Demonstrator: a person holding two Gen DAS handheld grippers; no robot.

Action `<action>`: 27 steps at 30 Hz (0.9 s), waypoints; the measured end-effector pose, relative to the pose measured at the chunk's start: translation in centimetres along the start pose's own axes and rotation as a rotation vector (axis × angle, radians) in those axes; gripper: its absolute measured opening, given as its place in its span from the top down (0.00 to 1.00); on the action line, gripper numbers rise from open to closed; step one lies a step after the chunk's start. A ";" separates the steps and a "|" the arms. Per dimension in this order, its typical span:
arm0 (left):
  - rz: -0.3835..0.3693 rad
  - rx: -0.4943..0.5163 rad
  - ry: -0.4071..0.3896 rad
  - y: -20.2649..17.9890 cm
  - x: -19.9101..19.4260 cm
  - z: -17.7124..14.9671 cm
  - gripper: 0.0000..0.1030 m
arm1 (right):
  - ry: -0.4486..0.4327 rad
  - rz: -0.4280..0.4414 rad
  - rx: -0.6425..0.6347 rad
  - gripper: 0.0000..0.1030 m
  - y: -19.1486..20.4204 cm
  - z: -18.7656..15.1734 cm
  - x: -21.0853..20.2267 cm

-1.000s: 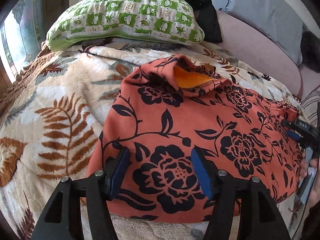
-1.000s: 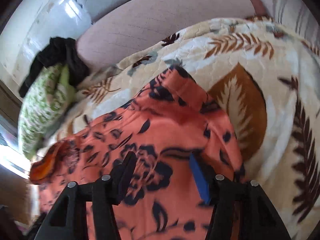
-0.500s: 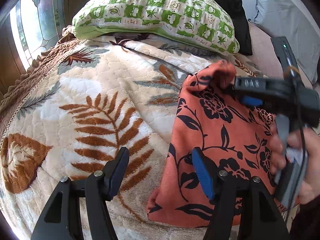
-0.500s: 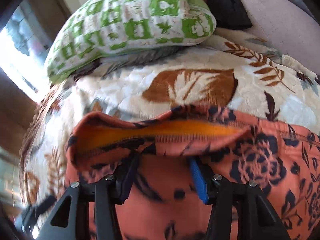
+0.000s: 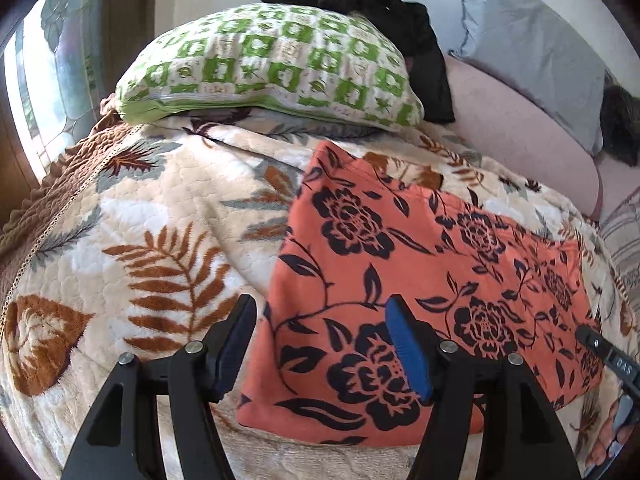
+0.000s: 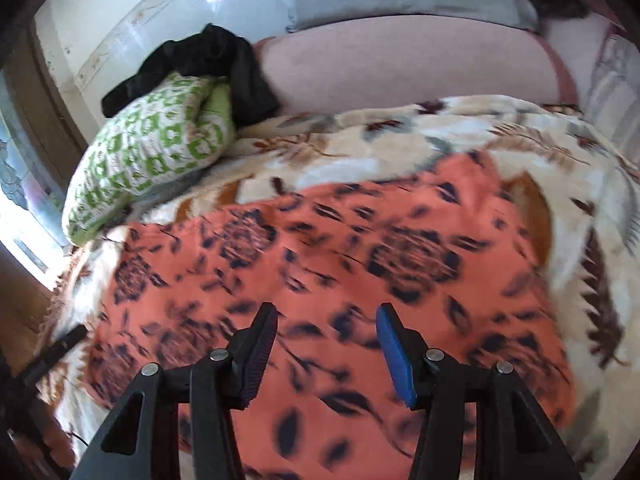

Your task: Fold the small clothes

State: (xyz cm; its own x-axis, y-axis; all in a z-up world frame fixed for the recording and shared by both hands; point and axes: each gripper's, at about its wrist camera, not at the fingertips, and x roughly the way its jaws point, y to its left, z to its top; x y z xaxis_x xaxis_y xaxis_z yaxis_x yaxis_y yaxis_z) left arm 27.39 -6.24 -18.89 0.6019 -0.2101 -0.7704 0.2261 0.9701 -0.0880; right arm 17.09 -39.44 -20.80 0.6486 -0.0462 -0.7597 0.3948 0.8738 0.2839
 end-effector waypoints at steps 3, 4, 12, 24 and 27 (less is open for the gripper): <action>0.060 0.113 0.112 -2.8 2.5 -2.0 0.22 | 0.164 -0.022 0.092 0.54 -5.5 -5.0 0.5; 0.102 0.162 0.094 -3.6 2.7 -2.7 0.18 | 0.126 -0.016 0.113 0.57 -6.2 -5.9 -1.4; 0.106 0.151 -0.009 -3.1 0.9 -5.6 0.12 | -0.012 0.267 0.397 0.46 -11.8 -13.4 -11.7; 0.118 0.153 0.047 -4.2 -1.0 -11.7 0.00 | -0.052 0.396 0.432 0.46 -14.3 -14.7 -13.4; 0.139 0.145 0.049 -4.3 -1.5 -12.3 0.00 | -0.072 0.419 0.424 0.46 -14.7 -14.4 -13.9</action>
State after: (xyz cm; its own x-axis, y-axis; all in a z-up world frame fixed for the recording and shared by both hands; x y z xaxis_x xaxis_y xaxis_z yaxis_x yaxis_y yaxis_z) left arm 16.12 -8.59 -25.10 0.5975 -0.0662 -0.7992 0.2536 0.9610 0.1100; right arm -7.05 -44.70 -22.84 0.8419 0.2149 -0.4951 0.3114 0.5558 0.7708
